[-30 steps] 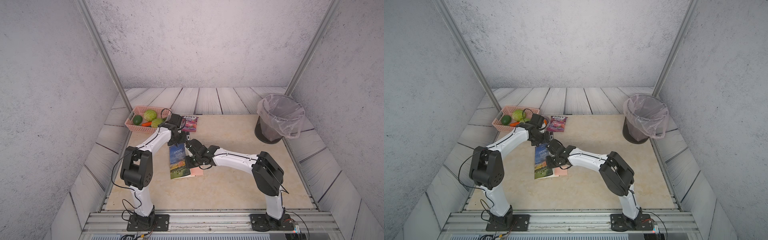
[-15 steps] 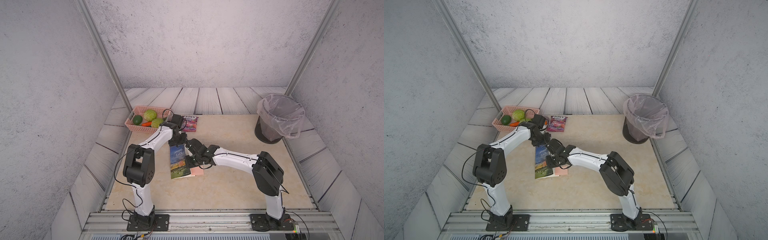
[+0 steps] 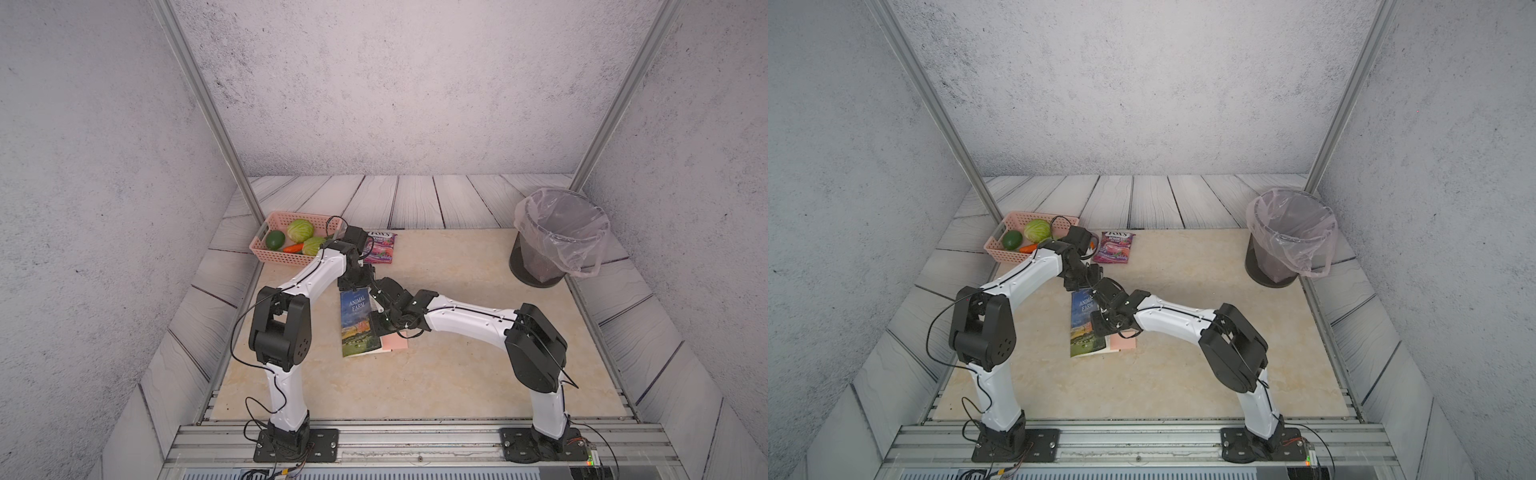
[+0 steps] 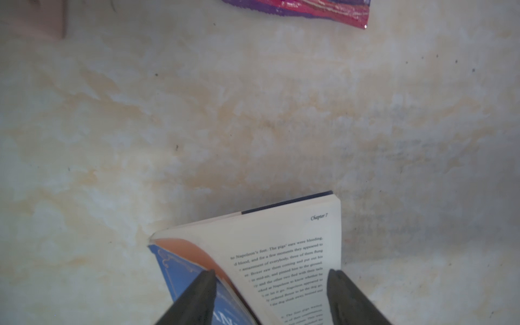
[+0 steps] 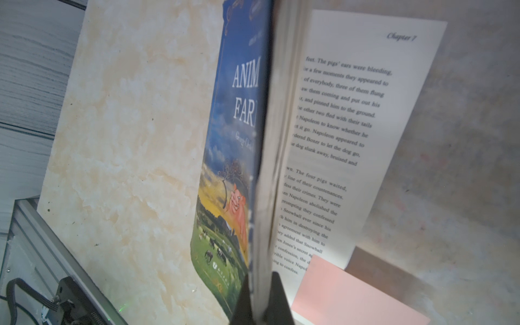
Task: Peel off the used sticky note
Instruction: Turn the page of the book at the center of the board.
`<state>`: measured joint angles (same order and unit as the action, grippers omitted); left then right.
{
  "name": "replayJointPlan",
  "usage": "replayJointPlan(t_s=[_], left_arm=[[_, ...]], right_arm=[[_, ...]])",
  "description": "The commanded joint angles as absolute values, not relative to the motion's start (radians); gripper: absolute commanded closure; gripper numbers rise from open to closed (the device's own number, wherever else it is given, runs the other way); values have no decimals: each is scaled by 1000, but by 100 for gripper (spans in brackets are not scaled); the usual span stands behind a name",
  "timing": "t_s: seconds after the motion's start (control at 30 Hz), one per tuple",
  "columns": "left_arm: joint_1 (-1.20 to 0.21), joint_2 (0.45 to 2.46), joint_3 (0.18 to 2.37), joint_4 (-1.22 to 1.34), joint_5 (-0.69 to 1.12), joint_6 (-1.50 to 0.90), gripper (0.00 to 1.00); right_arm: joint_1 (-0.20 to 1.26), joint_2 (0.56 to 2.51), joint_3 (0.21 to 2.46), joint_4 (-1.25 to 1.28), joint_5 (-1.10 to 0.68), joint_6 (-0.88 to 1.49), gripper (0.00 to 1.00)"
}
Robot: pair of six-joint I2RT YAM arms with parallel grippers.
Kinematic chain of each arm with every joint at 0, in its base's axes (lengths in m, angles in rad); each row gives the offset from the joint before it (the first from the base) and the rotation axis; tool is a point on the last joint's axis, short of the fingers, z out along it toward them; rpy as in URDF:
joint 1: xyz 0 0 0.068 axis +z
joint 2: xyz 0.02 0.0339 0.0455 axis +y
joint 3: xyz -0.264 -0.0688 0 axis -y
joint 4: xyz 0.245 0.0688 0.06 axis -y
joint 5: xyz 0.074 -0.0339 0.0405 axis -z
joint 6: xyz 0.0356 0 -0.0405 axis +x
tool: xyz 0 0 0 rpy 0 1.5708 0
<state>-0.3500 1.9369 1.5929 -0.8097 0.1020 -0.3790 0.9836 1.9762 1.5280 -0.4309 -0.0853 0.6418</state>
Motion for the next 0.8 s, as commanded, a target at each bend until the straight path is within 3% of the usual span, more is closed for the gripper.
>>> replayJointPlan(t_s=[0.0,0.1,0.27,0.4,0.5,0.67,0.7,0.77], left_arm=[[-354,1953,1617,-855,122,-359,26],[-354,1961,1623,-864,127,-354,27],[-354,1977,1624,-871,139,-357,50],[-351,1979,1633,-879,141,-356,75],[-347,1975,1643,-892,141,-352,99],[-339,1955,1631,-885,148,-342,100],[-336,1950,1623,-880,155,-341,100],[-322,1938,1611,-868,175,-324,100]], right_arm=[[987,1968,1567,-436,-28,609,100],[986,1968,1569,-434,-25,608,100],[987,1969,1576,-441,-10,607,100],[986,1972,1587,-453,2,606,100],[989,1974,1588,-457,6,606,100],[989,1980,1589,-459,1,609,100],[989,1980,1590,-462,-1,611,97],[989,1972,1588,-471,-15,617,74]])
